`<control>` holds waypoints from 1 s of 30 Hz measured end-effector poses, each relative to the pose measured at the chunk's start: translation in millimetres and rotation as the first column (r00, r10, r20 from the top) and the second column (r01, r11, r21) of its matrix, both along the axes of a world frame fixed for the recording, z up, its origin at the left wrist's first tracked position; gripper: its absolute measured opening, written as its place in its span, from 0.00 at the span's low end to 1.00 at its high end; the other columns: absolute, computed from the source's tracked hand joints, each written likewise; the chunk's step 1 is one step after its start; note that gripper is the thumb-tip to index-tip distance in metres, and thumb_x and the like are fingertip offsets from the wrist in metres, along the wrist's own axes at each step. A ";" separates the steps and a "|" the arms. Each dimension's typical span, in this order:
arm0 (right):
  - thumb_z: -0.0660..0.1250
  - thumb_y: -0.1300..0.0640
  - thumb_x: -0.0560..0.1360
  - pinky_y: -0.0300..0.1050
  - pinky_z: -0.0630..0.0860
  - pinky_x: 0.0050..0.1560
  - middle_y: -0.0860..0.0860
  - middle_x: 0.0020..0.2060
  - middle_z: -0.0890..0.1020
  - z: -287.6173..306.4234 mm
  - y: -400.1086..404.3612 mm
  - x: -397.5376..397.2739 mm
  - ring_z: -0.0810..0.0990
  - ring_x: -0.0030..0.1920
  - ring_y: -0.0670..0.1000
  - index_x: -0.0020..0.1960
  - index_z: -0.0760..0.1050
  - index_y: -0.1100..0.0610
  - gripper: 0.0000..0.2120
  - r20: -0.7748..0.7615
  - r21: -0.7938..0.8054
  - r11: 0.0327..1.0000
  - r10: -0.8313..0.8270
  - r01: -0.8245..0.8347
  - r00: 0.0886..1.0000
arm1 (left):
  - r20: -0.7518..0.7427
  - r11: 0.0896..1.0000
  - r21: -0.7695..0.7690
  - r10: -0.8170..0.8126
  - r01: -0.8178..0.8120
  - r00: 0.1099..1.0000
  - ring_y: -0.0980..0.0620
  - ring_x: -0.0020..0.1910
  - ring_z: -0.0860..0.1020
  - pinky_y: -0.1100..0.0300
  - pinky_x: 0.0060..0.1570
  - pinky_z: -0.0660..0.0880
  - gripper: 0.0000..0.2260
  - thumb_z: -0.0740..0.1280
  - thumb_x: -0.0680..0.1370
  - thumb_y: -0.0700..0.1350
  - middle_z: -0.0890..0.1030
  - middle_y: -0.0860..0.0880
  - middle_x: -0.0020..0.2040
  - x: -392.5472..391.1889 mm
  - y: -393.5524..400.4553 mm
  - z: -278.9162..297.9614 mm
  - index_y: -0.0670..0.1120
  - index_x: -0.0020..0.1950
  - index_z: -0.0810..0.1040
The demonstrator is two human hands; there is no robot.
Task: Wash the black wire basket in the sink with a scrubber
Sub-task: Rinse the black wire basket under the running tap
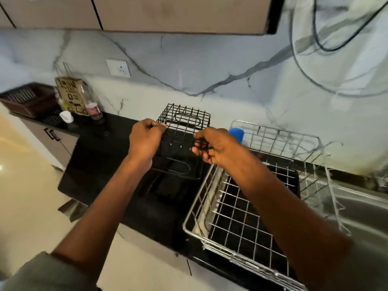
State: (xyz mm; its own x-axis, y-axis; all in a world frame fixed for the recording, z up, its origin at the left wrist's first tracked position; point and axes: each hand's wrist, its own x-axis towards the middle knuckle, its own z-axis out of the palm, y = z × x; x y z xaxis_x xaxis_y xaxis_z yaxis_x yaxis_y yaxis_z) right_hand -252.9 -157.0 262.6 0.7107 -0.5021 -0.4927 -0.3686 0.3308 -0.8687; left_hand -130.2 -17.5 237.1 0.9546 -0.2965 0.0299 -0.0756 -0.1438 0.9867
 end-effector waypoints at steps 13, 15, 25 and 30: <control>0.64 0.60 0.78 0.31 0.57 0.19 0.52 0.33 0.75 11.1 -99.9 -288.1 0.70 0.18 0.45 0.49 0.79 0.57 0.05 0.162 -0.061 0.966 -0.240 0.252 0.957 | -0.223 0.988 -0.111 -0.126 0.103 0.967 0.44 0.49 0.84 0.46 0.45 0.84 0.24 0.72 0.72 0.65 0.79 0.44 0.60 -245.5 -101.0 29.2 0.51 0.58 0.73; 0.64 0.58 0.79 0.33 0.57 0.18 0.52 0.34 0.76 0.0 -123.7 -337.5 0.70 0.20 0.45 0.49 0.80 0.56 0.06 0.159 -0.089 0.956 -0.264 0.280 0.951 | -0.400 0.964 -0.166 -0.257 0.206 0.880 0.47 0.39 0.83 0.56 0.31 0.80 0.24 0.69 0.79 0.61 0.81 0.43 0.53 -273.1 -128.2 23.2 0.46 0.66 0.73; 0.64 0.60 0.83 0.38 0.72 0.27 0.52 0.38 0.80 -70.3 -212.4 -510.5 0.77 0.28 0.46 0.56 0.80 0.57 0.06 0.137 -0.360 0.881 -0.277 0.309 0.951 | -0.634 0.868 -0.420 -0.491 0.267 0.598 0.52 0.21 0.71 0.61 0.32 0.64 0.23 0.51 0.88 0.58 0.74 0.51 0.27 -388.0 -265.1 -13.2 0.49 0.38 0.71; 0.62 0.61 0.84 0.38 0.74 0.30 0.46 0.34 0.83 -123.0 -249.9 -549.8 0.81 0.31 0.43 0.48 0.80 0.52 0.10 0.005 -0.376 0.830 -0.442 0.411 0.897 | -0.579 0.897 -0.366 -0.429 0.249 0.693 0.54 0.25 0.65 0.62 0.21 0.63 0.23 0.60 0.85 0.62 0.67 0.52 0.27 -458.5 -340.0 -68.5 0.50 0.35 0.71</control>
